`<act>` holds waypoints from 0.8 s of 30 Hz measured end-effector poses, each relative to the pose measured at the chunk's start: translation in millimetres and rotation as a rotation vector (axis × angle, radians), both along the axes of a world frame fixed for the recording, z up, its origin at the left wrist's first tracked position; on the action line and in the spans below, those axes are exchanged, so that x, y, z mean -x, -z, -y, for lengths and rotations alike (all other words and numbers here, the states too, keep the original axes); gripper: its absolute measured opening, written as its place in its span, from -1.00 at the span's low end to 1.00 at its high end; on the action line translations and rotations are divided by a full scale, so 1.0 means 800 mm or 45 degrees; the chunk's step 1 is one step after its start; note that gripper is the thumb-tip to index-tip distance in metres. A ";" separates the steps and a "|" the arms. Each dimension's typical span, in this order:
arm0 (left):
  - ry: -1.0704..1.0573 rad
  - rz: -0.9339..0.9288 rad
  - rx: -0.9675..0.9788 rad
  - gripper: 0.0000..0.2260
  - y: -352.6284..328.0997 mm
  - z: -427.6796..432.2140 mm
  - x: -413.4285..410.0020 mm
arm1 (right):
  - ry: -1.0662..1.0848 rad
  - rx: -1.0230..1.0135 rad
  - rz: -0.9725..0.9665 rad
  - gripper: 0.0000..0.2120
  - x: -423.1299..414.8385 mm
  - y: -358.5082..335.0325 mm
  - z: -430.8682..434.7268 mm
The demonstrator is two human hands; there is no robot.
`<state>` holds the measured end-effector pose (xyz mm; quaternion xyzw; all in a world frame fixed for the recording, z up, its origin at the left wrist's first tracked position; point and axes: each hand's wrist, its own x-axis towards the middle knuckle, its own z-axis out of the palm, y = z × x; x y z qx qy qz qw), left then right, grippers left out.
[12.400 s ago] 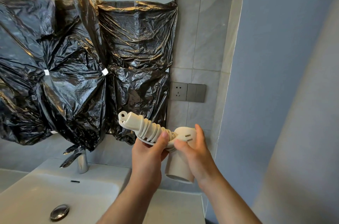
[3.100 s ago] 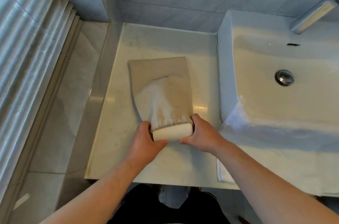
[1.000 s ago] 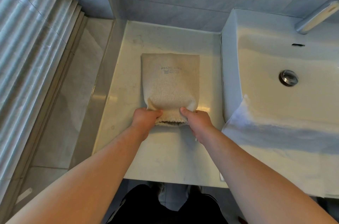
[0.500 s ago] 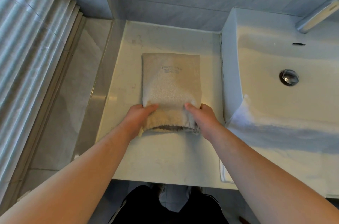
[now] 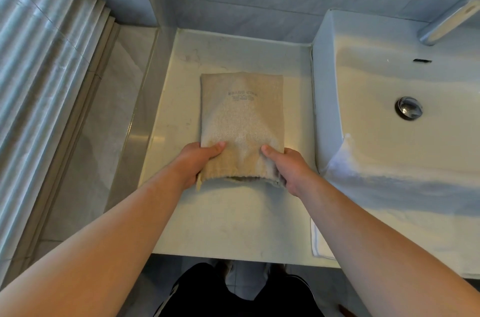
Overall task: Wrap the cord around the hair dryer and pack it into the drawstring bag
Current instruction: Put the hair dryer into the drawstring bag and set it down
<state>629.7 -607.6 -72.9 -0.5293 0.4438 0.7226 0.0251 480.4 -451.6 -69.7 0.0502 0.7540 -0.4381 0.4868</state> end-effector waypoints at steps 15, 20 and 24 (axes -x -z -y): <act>0.596 0.355 0.516 -0.68 -0.009 -0.012 -0.080 | -0.434 -0.114 -0.101 -0.70 -0.012 -0.012 -0.086; 0.367 0.248 0.488 -0.70 -0.013 0.003 -0.091 | -0.267 -0.153 -0.351 -0.70 0.000 -0.031 -0.100; 0.132 0.233 0.503 -0.72 -0.017 0.011 -0.098 | -0.222 -0.176 -0.450 -0.72 -0.004 -0.042 -0.110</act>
